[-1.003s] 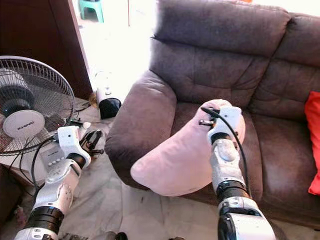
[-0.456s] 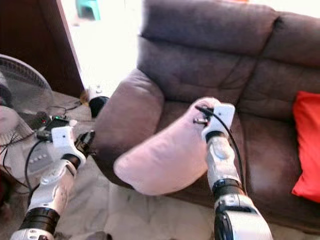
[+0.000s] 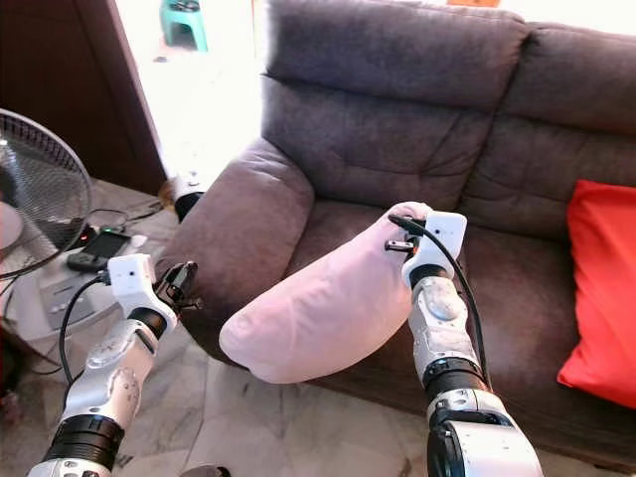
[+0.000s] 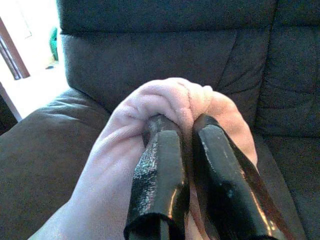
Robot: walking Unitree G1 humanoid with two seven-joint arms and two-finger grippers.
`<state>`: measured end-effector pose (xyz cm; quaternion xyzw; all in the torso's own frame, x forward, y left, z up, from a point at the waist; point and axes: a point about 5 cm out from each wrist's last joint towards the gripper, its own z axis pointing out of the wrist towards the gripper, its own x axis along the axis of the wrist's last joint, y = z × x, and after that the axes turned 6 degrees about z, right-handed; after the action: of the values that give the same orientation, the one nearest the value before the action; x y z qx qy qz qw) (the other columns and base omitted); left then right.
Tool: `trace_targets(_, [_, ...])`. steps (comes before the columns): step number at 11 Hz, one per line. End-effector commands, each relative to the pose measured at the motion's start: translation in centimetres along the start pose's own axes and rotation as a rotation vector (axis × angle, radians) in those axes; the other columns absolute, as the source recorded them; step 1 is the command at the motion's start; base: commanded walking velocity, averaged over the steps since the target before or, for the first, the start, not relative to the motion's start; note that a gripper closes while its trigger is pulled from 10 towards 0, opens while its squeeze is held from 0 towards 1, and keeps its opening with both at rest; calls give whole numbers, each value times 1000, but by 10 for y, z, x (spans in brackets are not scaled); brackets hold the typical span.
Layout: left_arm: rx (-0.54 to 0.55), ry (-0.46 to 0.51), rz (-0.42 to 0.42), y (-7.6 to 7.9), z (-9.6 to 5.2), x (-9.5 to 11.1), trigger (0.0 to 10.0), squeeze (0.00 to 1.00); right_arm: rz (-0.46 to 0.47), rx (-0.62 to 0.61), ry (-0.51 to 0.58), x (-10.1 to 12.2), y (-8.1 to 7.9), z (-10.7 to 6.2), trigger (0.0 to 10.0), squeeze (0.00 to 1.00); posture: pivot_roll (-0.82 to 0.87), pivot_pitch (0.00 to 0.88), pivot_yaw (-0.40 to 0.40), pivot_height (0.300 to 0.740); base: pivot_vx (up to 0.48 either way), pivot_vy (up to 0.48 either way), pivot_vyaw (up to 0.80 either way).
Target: Move the pillow to the sofa from floor
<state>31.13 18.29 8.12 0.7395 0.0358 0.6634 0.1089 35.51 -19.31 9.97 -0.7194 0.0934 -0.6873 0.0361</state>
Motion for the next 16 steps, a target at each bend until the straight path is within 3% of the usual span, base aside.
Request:
trace_targets(1, [-12,26,-46,-2,0,9,10000,1000,4,10,-15,-1,-4,2,10000,0,118,78,-67,740,0,0,0])
trace_targets(2, [-34,29,-89,0,0,12,10000,1000,5,13,-17,-1,-5,2,10000,0,118,78,-67,740,0,0,0])
trace_targets(3, [-131,-17,-126,6,-3,10,10000,1000,6,16,-16,-1,-7,3,10000,0,120,81,-68,740,0,0,0])
trace_targets(5, [-249,-139,-120,9,-13,-2,10000,1000,6,24,-16,-1,-9,3,10000,0,123,83,-64,740,0,0,0])
trace_targets(6, [-251,-184,-178,8,-15,-7,10000,1000,6,26,-18,-1,-9,3,10000,0,123,83,-64,740,0,0,0])
trace_targets(10, [-262,-256,-189,11,-19,-15,10000,1000,8,22,-18,-1,-9,3,10000,0,120,73,-55,740,0,0,0])
trace_targets(11, [-265,-291,-164,11,-19,-19,10000,667,9,23,-15,-1,-9,3,10000,0,117,65,-52,740,0,0,0])
trace_targets(12, [-273,-287,-165,12,-19,-19,10000,0,9,23,-15,-1,-9,3,10000,0,119,59,-50,740,0,0,0])
trace_targets(16, [-276,-381,-212,13,-24,-37,10000,0,7,22,-13,-1,-8,2,10000,0,112,44,-49,740,0,0,0])
